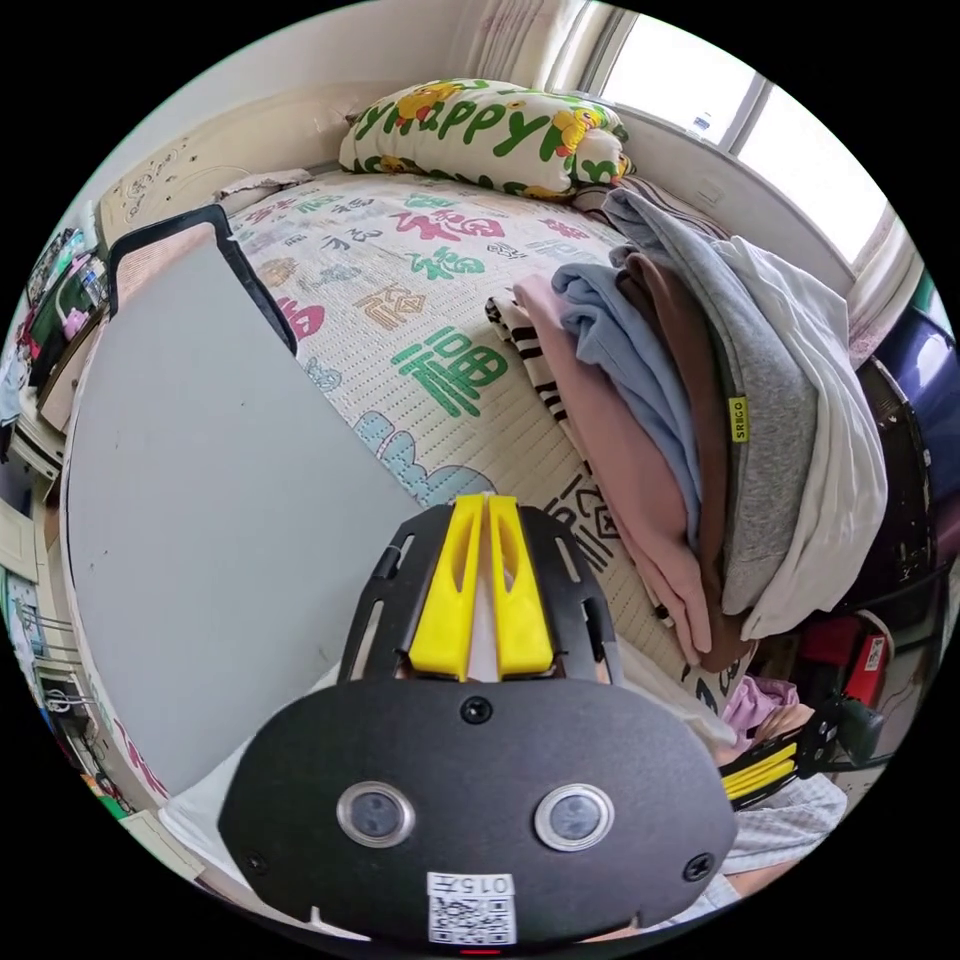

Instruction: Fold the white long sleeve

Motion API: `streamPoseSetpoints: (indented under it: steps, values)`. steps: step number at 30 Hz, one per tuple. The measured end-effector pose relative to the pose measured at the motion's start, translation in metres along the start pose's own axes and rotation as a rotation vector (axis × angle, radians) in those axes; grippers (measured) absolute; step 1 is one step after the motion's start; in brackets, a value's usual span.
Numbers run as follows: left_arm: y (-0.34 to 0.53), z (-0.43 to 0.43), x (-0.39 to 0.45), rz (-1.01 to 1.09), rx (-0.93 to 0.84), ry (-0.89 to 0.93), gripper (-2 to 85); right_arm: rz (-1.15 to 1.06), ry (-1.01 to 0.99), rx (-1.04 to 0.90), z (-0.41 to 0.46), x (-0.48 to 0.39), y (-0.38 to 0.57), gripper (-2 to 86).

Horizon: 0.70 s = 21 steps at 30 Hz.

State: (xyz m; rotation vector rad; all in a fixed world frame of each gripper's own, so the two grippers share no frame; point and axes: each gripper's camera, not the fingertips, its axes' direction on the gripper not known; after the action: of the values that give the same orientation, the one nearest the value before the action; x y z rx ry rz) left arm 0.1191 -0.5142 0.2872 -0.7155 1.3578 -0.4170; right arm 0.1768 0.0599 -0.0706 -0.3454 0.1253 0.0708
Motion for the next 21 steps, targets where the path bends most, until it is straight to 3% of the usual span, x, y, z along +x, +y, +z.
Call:
streamPoseSetpoints:
  steps: [6, 11, 16, 21]
  values:
    - [-0.007, 0.007, 0.000, 0.009, -0.048, -0.045, 0.7, 0.018, -0.041, -0.019, 0.006, 0.004, 0.002, -0.7]
    - [-0.005, -0.032, -0.018, 0.029, -0.024, 0.034, 2.2, 0.039, -0.056, -0.038, 0.001, 0.006, 0.011, -0.5]
    - [0.037, -0.117, -0.060, 0.035, 0.107, 0.218, 5.2, 0.089, -0.007, 0.054, -0.021, -0.002, 0.019, -0.5]
    - [0.167, -0.245, -0.132, 0.050, 0.367, 0.322, 6.1, -0.060, -0.023, 0.188, -0.023, -0.052, -0.016, -0.4]
